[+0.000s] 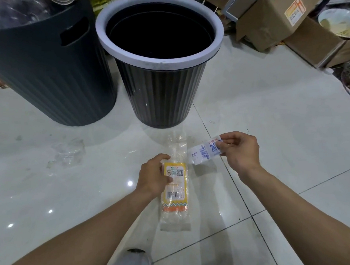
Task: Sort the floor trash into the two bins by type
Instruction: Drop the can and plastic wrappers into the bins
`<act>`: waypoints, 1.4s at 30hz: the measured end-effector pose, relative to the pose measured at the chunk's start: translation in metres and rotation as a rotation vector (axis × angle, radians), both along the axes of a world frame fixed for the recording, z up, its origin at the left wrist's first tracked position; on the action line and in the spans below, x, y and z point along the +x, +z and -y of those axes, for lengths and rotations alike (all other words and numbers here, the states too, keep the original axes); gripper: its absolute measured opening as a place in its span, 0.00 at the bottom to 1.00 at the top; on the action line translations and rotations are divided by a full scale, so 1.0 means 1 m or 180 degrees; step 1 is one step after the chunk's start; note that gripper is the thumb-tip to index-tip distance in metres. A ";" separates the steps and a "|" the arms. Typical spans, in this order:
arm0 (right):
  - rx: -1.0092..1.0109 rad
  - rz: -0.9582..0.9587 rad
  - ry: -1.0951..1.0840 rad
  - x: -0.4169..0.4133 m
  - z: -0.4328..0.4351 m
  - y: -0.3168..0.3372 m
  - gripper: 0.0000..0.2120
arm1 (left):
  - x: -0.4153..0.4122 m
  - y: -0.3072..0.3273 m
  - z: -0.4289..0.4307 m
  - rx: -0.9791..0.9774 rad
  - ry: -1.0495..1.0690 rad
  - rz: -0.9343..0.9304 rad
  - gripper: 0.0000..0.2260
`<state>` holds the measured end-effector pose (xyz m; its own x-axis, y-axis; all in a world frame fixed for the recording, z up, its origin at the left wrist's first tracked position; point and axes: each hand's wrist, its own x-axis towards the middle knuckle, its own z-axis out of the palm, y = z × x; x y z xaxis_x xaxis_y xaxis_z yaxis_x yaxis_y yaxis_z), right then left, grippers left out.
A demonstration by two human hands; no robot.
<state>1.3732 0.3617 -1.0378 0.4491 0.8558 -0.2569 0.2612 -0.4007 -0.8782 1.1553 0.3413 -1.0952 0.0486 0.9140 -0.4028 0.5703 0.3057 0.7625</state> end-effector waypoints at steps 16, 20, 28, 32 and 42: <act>0.1211 -0.0238 -0.0705 0.047 -0.020 0.113 0.07 | 0.077 0.104 -0.050 0.0865 -0.0358 0.0776 0.23; 0.1461 -0.0191 -0.0760 0.052 -0.020 0.134 0.08 | 0.086 0.132 -0.060 0.1098 -0.0290 0.0931 0.22; 0.1828 -0.0314 -0.0724 0.046 -0.026 0.172 0.09 | 0.089 0.173 -0.072 0.1432 -0.0297 0.1209 0.23; 0.1914 -0.0328 -0.0691 0.040 -0.028 0.184 0.07 | 0.089 0.183 -0.074 0.1511 -0.0293 0.1252 0.23; 0.2447 -0.0575 -0.0395 0.021 -0.040 0.234 0.08 | 0.073 0.234 -0.100 0.2033 0.0083 0.1354 0.24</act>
